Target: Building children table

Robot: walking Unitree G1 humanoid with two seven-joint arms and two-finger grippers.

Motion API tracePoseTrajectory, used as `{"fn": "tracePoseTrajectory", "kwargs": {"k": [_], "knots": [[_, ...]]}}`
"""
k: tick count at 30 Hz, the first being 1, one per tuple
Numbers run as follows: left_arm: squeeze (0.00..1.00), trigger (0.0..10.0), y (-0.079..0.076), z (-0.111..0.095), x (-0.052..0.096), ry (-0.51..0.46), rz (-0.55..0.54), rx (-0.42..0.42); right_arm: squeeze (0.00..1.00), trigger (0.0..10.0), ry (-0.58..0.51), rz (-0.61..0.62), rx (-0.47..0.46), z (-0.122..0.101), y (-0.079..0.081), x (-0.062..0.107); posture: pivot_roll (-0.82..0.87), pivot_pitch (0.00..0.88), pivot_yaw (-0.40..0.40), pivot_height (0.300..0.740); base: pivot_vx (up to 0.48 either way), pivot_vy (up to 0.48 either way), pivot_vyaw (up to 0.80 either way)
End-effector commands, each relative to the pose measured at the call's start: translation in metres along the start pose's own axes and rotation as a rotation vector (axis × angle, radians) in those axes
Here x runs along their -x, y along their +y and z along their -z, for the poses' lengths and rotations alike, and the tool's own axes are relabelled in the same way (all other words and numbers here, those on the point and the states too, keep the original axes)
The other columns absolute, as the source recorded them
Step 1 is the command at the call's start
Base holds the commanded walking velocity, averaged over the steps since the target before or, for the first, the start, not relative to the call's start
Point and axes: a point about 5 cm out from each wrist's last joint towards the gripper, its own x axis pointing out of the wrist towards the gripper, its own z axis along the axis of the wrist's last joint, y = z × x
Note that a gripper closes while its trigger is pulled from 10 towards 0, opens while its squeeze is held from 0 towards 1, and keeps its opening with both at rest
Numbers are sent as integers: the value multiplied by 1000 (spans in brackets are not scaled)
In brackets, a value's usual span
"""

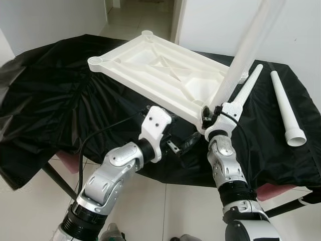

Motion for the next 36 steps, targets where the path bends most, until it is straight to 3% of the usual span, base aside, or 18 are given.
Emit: {"fn": "tracePoseTrajectory", "kwargs": {"k": [1, 14, 22, 23, 24, 25, 36], "knots": [[0, 10000, -3, 0, -3, -3, 28, 4, 0, 10000, 37, 21, 7, 6, -1, 3, 88, 11, -59, 740, 0, 0, 0], [0, 10000, -6, 1, -2, -7, 24, 12, 0, 10000, 47, -71, 33, 10, 27, 18, 94, 5, -64, 740, 0, 0, 0], [0, 10000, -7, 3, -1, -2, 25, 18, 0, 10000, 55, -57, 43, 13, 22, 22, 95, 6, -63, 740, 0, 0, 0], [0, 10000, -7, 3, -1, -1, 25, 19, 490, 10000, 53, -61, 40, 13, 22, 22, 95, 6, -63, 740, 0, 0, 0], [0, 10000, -7, 3, -1, -1, 25, 19, 490, 10000, 53, -61, 40, 13, 22, 22, 95, 6, -63, 740, 0, 0, 0], [0, 10000, -7, 3, -1, -2, 25, 20, 1000, 10000, 46, -69, 34, 13, 22, 22, 93, 3, -63, 740, 0, 0, 0], [0, 10000, -8, 3, -3, -6, 28, 18, 1000, 10000, -25, -248, 18, 3, 7, 18, 91, 0, -69, 740, 0, 0, 0]]}}
